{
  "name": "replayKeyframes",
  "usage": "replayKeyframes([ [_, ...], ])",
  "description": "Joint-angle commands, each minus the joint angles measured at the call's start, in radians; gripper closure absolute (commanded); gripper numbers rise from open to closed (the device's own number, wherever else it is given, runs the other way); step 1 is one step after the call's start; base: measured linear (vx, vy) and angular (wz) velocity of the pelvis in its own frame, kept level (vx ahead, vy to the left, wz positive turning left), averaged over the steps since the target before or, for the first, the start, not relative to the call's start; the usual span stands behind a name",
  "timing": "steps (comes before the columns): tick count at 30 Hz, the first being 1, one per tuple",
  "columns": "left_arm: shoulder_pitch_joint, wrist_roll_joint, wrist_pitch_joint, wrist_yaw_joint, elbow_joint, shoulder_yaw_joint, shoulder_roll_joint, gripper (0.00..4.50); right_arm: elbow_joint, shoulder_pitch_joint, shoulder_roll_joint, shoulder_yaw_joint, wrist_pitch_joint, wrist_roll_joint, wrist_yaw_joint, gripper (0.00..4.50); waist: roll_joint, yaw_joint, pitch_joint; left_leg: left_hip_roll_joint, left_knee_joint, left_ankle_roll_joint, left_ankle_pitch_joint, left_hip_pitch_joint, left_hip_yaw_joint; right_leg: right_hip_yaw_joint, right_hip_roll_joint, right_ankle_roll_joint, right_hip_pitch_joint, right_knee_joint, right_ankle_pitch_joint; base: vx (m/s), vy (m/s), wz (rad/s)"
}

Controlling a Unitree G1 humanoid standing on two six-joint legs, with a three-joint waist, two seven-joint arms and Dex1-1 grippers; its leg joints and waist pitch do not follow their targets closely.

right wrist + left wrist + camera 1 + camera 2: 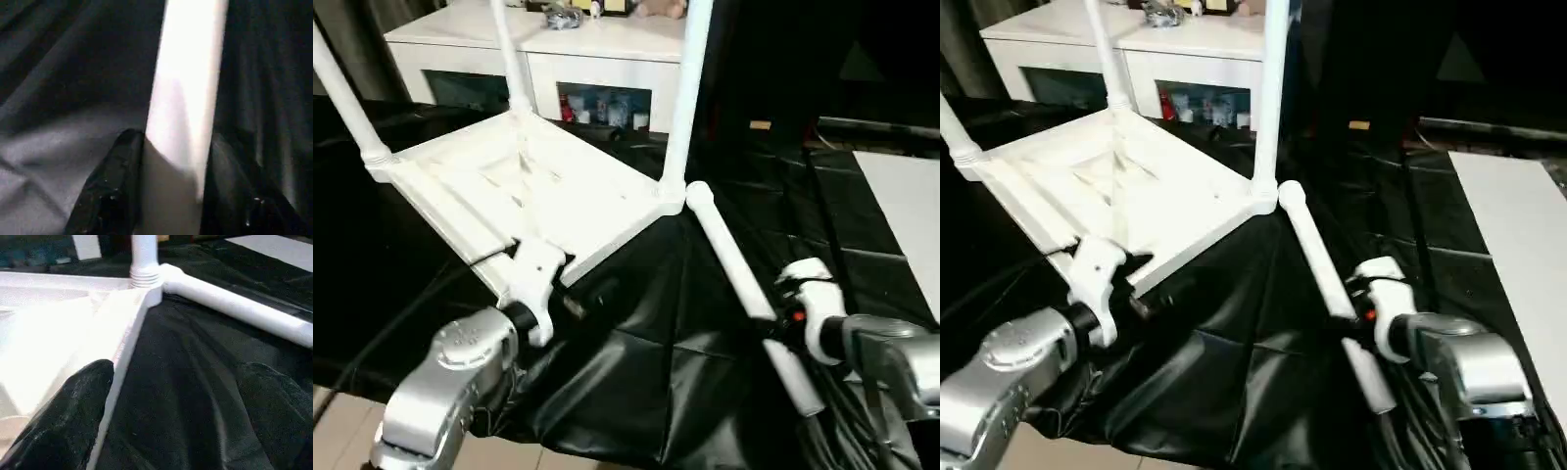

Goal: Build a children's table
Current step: Pick table leg, then move to table

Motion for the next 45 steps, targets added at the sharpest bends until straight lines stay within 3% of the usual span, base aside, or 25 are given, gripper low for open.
replayKeyframes([
  [1, -0.013, 0.006, -0.006, 0.007, 0.008, 0.007, 0.003, 0.00, -0.007, -0.020, -0.010, -0.047, 0.009, 0.022, -0.016, 2.83, -0.003, 0.005, -0.045, 0.064, -0.106, 0.007, -0.266, -0.004, -0.037, 0.048, -0.073, -0.108, 0.040, -0.077, -0.487, 0.000, 0.000, 0.00],
  [9, -0.016, 0.010, -0.053, 0.032, 0.029, 0.020, -0.035, 0.00, -0.015, -0.078, 0.072, -0.209, -0.064, 0.066, -0.118, 3.09, -0.009, 0.021, -0.057, 0.066, -0.099, 0.061, -0.050, -0.008, -0.023, 0.054, -0.074, -0.185, 0.051, -0.054, -0.313, 0.000, 0.000, 0.00],
  [16, -0.082, 0.088, -0.112, 0.193, 0.128, 0.073, -0.101, 0.00, -0.063, -0.104, 0.197, -0.255, -0.239, 0.080, -0.212, 3.09, 0.014, 0.030, -0.052, 0.063, -0.101, 0.039, -0.111, 0.002, -0.018, 0.054, -0.071, -0.165, 0.045, -0.063, -0.372, 0.000, 0.000, 0.00],
  [24, -0.088, 0.084, -0.208, 0.254, 0.141, 0.137, -0.150, 0.00, -0.108, -0.036, 0.370, -0.250, -0.444, 0.052, -0.347, 3.09, 0.011, 0.030, -0.054, 0.059, -0.106, 0.037, -0.122, -0.003, -0.018, 0.056, -0.077, -0.139, 0.047, -0.063, -0.394, 0.000, 0.000, 0.00],
  [25, -0.066, 0.091, -0.225, 0.260, 0.136, 0.130, -0.158, 0.00, -0.113, -0.007, 0.407, -0.228, -0.506, 0.028, -0.380, 3.09, 0.005, 0.033, -0.065, 0.041, -0.079, -0.009, -0.120, 0.031, 0.028, 0.099, -0.061, -0.122, 0.020, -0.076, -0.435, 0.000, 0.000, 0.00],
  [26, -0.063, 0.091, -0.222, 0.263, 0.137, 0.132, -0.161, 0.00, -0.115, -0.004, 0.415, -0.224, -0.517, 0.022, -0.385, 3.09, -0.001, 0.043, -0.064, 0.032, -0.078, -0.003, -0.117, 0.018, 0.036, 0.119, -0.064, -0.137, 0.030, -0.073, -0.432, 0.014, 0.028, -0.27],
  [27, -0.059, 0.100, -0.229, 0.274, 0.144, 0.133, -0.166, 0.00, -0.119, 0.002, 0.434, -0.214, -0.543, 0.007, -0.399, 3.09, 0.000, 0.064, -0.067, 0.023, -0.045, -0.011, -0.157, 0.031, 0.047, 0.185, -0.075, -0.164, 0.021, -0.088, -0.482, 0.014, 0.028, -0.27],
  [28, -0.059, 0.099, -0.231, 0.276, 0.146, 0.135, -0.169, 0.00, -0.120, 0.003, 0.439, -0.212, -0.553, 0.002, -0.405, 3.09, -0.018, 0.093, -0.066, 0.008, 0.009, 0.026, -0.165, 0.000, 0.023, 0.281, -0.129, -0.210, 0.065, -0.110, -0.520, -0.009, 0.067, -0.37],
  [29, -0.059, 0.099, -0.233, 0.279, 0.148, 0.137, -0.172, 0.00, -0.120, 0.004, 0.443, -0.210, -0.561, -0.001, -0.409, 3.09, -0.013, 0.122, -0.059, 0.004, 0.067, 0.032, -0.175, -0.024, -0.020, 0.367, -0.169, -0.249, 0.081, -0.135, -0.570, -0.015, 0.116, -0.48],
  [30, -0.059, 0.099, -0.233, 0.282, 0.150, 0.139, -0.174, 0.00, -0.120, 0.006, 0.448, -0.207, -0.571, -0.004, -0.413, 3.09, -0.018, 0.125, -0.056, -0.011, 0.086, 0.025, -0.177, -0.039, -0.040, 0.390, -0.154, -0.256, 0.084, -0.134, -0.580, -0.015, 0.116, -0.48],
  [31, -0.062, 0.111, -0.232, 0.291, 0.156, 0.144, -0.171, 0.00, -0.115, 0.010, 0.453, -0.200, -0.591, -0.004, -0.419, 3.09, -0.027, 0.132, -0.052, -0.037, 0.100, 0.008, -0.164, -0.053, -0.073, 0.412, -0.099, -0.250, 0.081, -0.128, -0.565, -0.038, 0.154, -0.52],
  [32, -0.063, 0.119, -0.226, 0.299, 0.159, 0.149, -0.166, 0.00, -0.112, 0.012, 0.454, -0.200, -0.602, -0.003, -0.420, 3.09, -0.022, 0.138, -0.053, -0.052, 0.100, 0.002, -0.156, -0.046, -0.078, 0.423, -0.071, -0.234, 0.072, -0.129, -0.556, -0.067, 0.206, -0.39],
  [33, -0.063, 0.126, -0.223, 0.308, 0.162, 0.157, -0.161, 0.00, -0.107, 0.015, 0.454, -0.200, -0.616, -0.002, -0.416, 3.09, -0.019, 0.145, -0.050, -0.076, 0.074, 0.027, -0.136, -0.020, -0.082, 0.440, -0.007, -0.167, 0.051, -0.141, -0.570, -0.067, 0.206, -0.39],
  [34, -0.058, 0.125, -0.224, 0.311, 0.162, 0.168, -0.157, 0.00, -0.100, 0.022, 0.453, -0.199, -0.645, -0.002, -0.403, 3.09, 0.000, 0.130, -0.038, -0.077, -0.013, 0.091, -0.119, 0.039, -0.084, 0.421, 0.073, -0.057, 0.012, -0.152, -0.612, -0.089, 0.264, -0.35],
  [35, -0.056, 0.124, -0.226, 0.312, 0.160, 0.173, -0.156, 0.00, -0.096, 0.027, 0.453, -0.197, -0.662, -0.002, -0.397, 3.09, 0.025, 0.076, -0.014, -0.005, -0.124, 0.181, -0.263, 0.096, -0.071, 0.254, 0.154, 0.005, -0.099, -0.038, -0.568, -0.142, 0.281, -0.46],
  [36, -0.049, 0.122, -0.222, 0.310, 0.151, 0.181, -0.152, 0.00, -0.079, 0.044, 0.451, -0.196, -0.708, -0.008, -0.383, 3.09, 0.038, 0.067, -0.045, 0.035, -0.147, 0.225, -0.315, 0.086, -0.056, 0.167, 0.119, -0.019, -0.098, 0.080, -0.489, -0.142, 0.281, -0.46],
  [37, -0.046, 0.122, -0.219, 0.309, 0.147, 0.183, -0.150, 0.00, -0.073, 0.050, 0.451, -0.196, -0.724, -0.010, -0.379, 3.09, 0.047, 0.063, -0.055, 0.097, -0.175, 0.250, -0.327, 0.067, -0.043, 0.064, 0.043, -0.062, -0.084, 0.197, -0.324, -0.152, 0.265, -0.50],
  [38, -0.039, 0.122, -0.218, 0.304, 0.138, 0.189, -0.142, 0.00, -0.058, 0.069, 0.453, -0.201, -0.761, -0.014, -0.373, 3.09, 0.043, 0.066, -0.030, 0.111, -0.187, 0.234, -0.261, 0.065, 0.011, -0.003, 0.011, -0.104, -0.092, 0.205, -0.231, -0.082, 0.247, -0.44],
  [39, -0.037, 0.123, -0.219, 0.300, 0.135, 0.191, -0.138, 0.00, -0.050, 0.078, 0.453, -0.205, -0.779, -0.014, -0.372, 3.09, 0.040, 0.069, -0.020, 0.117, -0.199, 0.196, -0.314, 0.062, 0.045, -0.028, 0.003, -0.107, -0.077, 0.212, -0.215, -0.082, 0.247, -0.44],
  [40, -0.035, 0.126, -0.219, 0.304, 0.132, 0.197, -0.135, 0.00, -0.048, 0.082, 0.463, -0.219, -0.788, -0.006, -0.383, 3.09, 0.017, 0.073, -0.028, 0.134, -0.219, 0.068, -0.444, 0.091, 0.086, -0.038, -0.028, -0.099, -0.040, 0.194, -0.223, -0.043, 0.200, -0.41],
  [41, -0.035, 0.126, -0.215, 0.314, 0.128, 0.208, -0.134, 0.00, -0.048, 0.083, 0.475, -0.237, -0.805, 0.003, -0.400, 3.09, -0.032, 0.067, -0.051, 0.090, -0.182, -0.110, -0.457, 0.125, 0.117, 0.021, -0.079, -0.132, -0.025, 0.099, -0.304, -0.036, 0.150, -0.52],
  [42, -0.035, 0.126, -0.214, 0.315, 0.128, 0.209, -0.134, 0.00, -0.048, 0.083, 0.476, -0.239, -0.807, 0.004, -0.402, 3.09, -0.054, 0.097, -0.064, 0.040, -0.066, -0.149, -0.395, 0.102, 0.105, 0.123, -0.166, -0.133, 0.000, 0.020, -0.424, -0.036, 0.150, -0.52],
  [43, -0.035, 0.125, -0.211, 0.318, 0.127, 0.213, -0.135, 0.00, -0.049, 0.083, 0.478, -0.242, -0.819, 0.000, -0.410, 3.09, -0.060, 0.135, -0.061, 0.000, 0.066, -0.091, -0.369, 0.058, 0.059, 0.254, -0.270, -0.156, 0.028, -0.076, -0.530, 0.004, 0.161, -0.75],
  [44, -0.035, 0.125, -0.213, 0.320, 0.126, 0.214, -0.134, 0.00, -0.048, 0.083, 0.479, -0.244, -0.830, -0.002, -0.416, 3.09, -0.045, 0.135, -0.056, -0.056, 0.144, -0.042, -0.134, -0.082, -0.090, 0.291, -0.232, -0.188, 0.130, -0.054, -0.454, 0.010, 0.184, -0.77],
  [45, -0.037, 0.125, -0.215, 0.320, 0.131, 0.217, -0.132, 0.00, -0.050, 0.081, 0.484, -0.246, -0.850, -0.013, -0.435, 3.09, -0.048, 0.138, -0.052, -0.062, 0.146, -0.054, -0.105, -0.079, -0.102, 0.295, -0.197, -0.212, 0.115, -0.057, -0.406, 0.010, 0.184, -0.77],
])
